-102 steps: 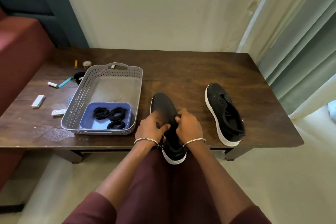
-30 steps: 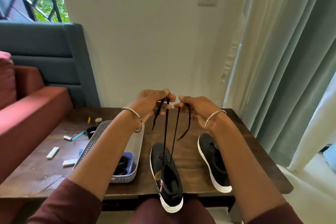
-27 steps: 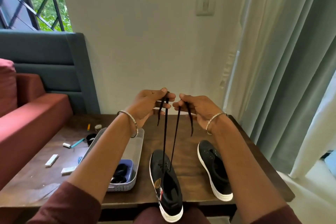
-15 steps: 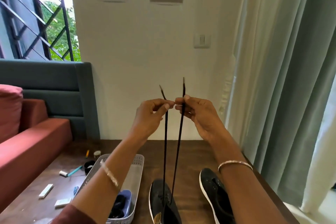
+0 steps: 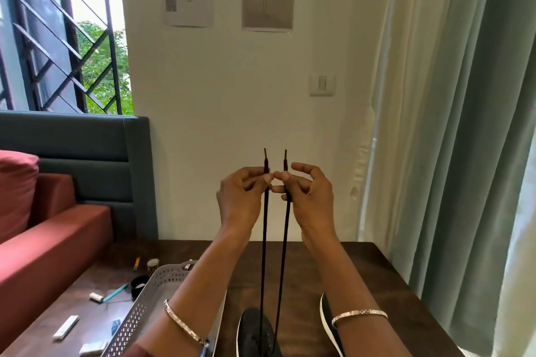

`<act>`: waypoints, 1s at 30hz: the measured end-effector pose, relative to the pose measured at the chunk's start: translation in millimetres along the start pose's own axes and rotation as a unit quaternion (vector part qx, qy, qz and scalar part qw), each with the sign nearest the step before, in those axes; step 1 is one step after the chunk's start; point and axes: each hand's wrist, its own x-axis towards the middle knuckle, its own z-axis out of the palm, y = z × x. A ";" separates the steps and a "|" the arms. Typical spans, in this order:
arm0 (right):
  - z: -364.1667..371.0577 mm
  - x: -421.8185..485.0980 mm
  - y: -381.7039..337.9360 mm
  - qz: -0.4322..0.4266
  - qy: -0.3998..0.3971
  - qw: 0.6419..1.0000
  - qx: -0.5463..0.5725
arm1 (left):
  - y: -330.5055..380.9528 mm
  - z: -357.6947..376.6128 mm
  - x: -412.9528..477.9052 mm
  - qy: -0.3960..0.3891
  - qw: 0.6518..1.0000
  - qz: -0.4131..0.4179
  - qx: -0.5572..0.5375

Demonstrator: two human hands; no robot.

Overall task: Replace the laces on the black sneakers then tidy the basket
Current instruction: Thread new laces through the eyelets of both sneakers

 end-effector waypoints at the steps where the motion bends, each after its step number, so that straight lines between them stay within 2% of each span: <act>1: 1.1 0.6 0.5 0.012 0.004 1.000 0.015 | 0.3 0.4 0.2 0.002 1.000 -0.012 -0.015; 10: 10.5 -3.2 6.7 0.086 0.050 0.985 0.143 | 5.5 6.4 0.6 -0.003 0.989 -0.098 -0.107; 30: 10.5 4.4 5.2 0.133 0.061 0.977 0.157 | 4.9 5.0 10.1 -0.032 0.993 -0.081 -0.083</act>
